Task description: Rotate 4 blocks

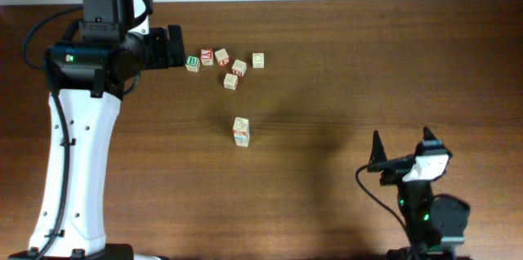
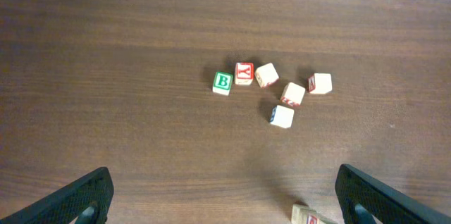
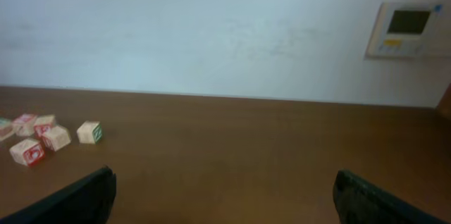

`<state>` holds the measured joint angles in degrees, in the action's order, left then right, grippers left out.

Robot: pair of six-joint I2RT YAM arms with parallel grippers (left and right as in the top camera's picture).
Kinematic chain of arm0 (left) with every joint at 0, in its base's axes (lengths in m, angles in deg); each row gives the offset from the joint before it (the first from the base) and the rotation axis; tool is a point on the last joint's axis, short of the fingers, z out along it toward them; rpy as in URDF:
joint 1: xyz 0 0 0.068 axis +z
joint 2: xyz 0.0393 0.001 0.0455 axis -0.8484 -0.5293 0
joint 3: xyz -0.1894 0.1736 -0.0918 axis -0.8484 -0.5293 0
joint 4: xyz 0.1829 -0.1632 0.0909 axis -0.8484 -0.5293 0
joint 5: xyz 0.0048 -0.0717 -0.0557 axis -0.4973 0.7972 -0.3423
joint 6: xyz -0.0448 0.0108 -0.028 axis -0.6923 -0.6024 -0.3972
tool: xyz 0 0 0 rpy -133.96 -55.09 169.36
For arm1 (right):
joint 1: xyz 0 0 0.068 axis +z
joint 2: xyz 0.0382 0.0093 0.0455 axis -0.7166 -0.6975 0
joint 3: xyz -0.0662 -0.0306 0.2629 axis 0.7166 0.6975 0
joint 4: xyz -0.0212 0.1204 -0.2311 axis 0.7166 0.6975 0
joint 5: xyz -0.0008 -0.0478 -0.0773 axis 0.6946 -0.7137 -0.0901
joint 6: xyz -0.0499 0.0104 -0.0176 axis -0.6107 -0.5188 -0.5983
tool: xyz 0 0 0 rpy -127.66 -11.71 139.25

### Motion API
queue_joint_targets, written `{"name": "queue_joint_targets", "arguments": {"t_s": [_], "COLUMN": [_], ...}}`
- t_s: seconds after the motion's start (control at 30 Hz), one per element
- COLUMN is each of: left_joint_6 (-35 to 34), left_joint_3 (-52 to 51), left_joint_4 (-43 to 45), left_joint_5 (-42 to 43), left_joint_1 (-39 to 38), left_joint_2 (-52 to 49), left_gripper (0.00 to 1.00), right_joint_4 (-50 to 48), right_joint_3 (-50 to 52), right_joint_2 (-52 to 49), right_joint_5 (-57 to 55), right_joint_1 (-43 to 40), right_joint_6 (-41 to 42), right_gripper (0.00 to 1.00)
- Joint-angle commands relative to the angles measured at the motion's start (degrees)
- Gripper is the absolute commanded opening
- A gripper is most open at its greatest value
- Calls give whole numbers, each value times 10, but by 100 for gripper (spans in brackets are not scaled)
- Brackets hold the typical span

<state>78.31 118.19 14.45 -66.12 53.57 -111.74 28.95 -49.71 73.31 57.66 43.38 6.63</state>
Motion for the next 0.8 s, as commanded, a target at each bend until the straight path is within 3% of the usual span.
{"name": "queue_joint_targets", "arguments": {"t_s": [0.0, 0.1, 0.63, 0.77], "left_joint_6": [1, 1, 1, 1], "left_joint_3": [2, 2, 2, 2], "left_joint_4": [2, 2, 2, -47], "left_joint_5": [-4, -4, -4, -54], "left_joint_1": [-1, -1, -1, 0], "left_joint_2": [3, 3, 3, 3], "left_gripper": [99, 99, 99, 99], "right_joint_4": [-2, 77, 76, 76], "right_joint_3": [69, 68, 68, 68], "right_joint_2": [89, 112, 112, 112], "right_joint_5": [-14, -16, -18, -18], "right_joint_1": [-4, -3, -3, -3], "right_joint_6": [0, 1, 1, 1], "right_gripper": [98, 98, 98, 98]}}
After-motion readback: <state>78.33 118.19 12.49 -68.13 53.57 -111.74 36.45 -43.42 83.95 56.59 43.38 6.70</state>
